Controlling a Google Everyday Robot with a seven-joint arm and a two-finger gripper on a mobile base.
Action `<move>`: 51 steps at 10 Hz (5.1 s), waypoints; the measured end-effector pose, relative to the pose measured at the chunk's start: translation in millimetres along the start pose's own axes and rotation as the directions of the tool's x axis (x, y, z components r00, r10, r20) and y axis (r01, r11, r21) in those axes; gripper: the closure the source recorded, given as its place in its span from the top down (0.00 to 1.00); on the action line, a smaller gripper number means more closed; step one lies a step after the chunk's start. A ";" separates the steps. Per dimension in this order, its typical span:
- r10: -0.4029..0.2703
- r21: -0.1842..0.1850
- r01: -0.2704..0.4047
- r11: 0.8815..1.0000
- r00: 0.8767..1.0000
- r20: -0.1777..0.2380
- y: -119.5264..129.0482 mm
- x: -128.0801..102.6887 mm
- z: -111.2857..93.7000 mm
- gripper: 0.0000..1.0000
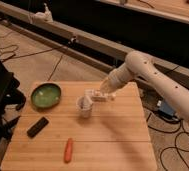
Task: Move the arm in a circular motion
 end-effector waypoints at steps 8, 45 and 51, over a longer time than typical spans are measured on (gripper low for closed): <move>0.188 0.195 -0.161 0.968 0.974 -0.128 -41.1 89.0 -70.3 0.00; -0.216 -0.061 0.224 0.973 0.969 0.117 -14.5 -64.8 37.5 0.00; -0.048 0.011 0.049 0.999 0.999 -0.022 44.3 33.2 -28.5 0.00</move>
